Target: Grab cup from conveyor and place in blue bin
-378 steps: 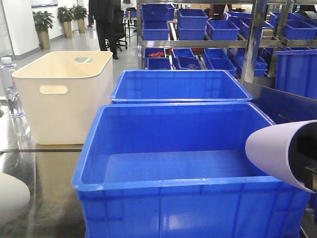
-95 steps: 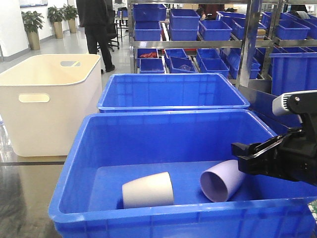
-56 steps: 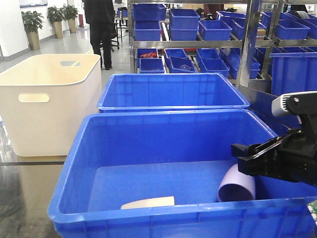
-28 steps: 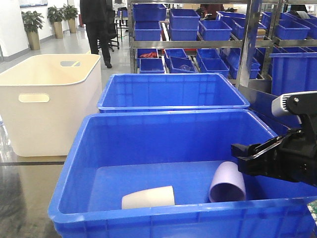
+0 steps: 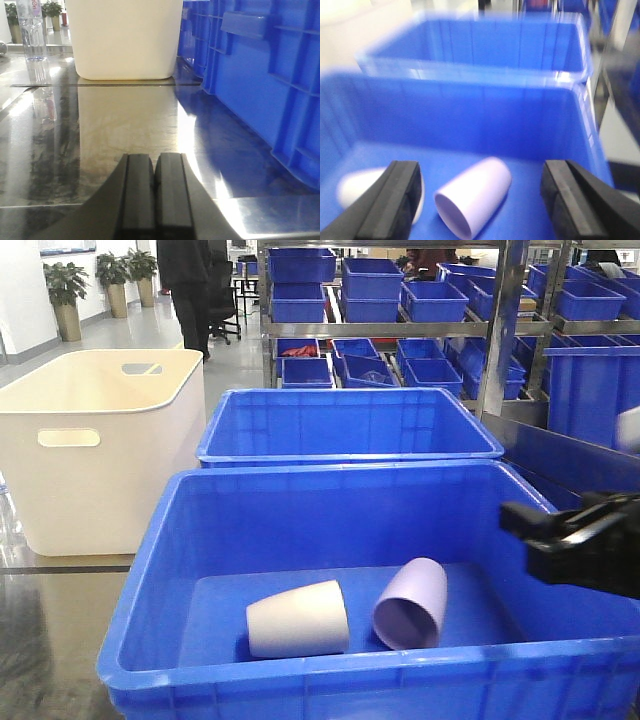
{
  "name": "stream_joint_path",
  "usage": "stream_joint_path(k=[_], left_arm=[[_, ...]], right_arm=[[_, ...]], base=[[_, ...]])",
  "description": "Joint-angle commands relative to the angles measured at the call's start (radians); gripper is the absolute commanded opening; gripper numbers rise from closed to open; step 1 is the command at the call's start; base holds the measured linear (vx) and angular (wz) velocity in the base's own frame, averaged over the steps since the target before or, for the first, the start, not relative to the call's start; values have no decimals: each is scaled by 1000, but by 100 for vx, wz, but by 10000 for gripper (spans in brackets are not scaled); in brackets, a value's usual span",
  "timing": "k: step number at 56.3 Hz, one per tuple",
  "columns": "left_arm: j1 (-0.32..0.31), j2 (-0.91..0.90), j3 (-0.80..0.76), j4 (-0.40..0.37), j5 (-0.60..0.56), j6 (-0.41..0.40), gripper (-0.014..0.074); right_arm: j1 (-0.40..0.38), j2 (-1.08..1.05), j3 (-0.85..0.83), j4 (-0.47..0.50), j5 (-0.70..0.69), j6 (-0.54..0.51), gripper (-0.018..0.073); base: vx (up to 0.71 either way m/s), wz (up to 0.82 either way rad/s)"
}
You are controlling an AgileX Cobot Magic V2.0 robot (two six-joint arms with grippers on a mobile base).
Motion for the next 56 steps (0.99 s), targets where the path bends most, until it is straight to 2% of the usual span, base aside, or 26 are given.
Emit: stream_joint_path(k=[1, 8, 12, 18, 24, 29, 36, 42, 50, 54, 56], left_arm=[[1, -11, 11, -5, -88, -9, 0], [1, -11, 11, -5, -88, -9, 0], [1, -11, 11, -5, -88, -9, 0], [1, -11, 11, -5, -88, -9, 0], [1, -11, 11, -5, -88, -9, 0], [1, -11, 11, -5, -88, -9, 0], [1, -11, 11, -5, -88, -9, 0], [1, -11, 11, -5, -88, -9, 0], [1, -11, 11, -5, -88, -9, 0], [1, -12, 11, -5, -88, -9, 0], [1, -10, 11, -5, -88, -9, 0]], right_arm=[[1, -124, 51, 59, -150, 0, 524], [1, -339, 169, 150, -191, 0, 491], [-2, -449, 227, 128, -186, -12, 463], [-23, -601, 337, 46, -185, -26, 396], [-79, -732, 469, 33, -185, -26, 285], [-144, -818, 576, 26, -185, -26, 155], [-240, -911, 710, -59, -184, -22, -18], [-307, -970, 822, -160, -193, -13, -15], [-314, -968, 979, -170, -259, 43, -13], [-305, -968, 975, -184, -151, 66, -12], [-300, -967, 979, -192, -142, 66, -12]], base=[[0, 0], [0, 0], [0, 0], [0, 0], [0, 0], [0, 0], [0, 0], [0, 0], [0, 0], [0, 0], [0, 0]])
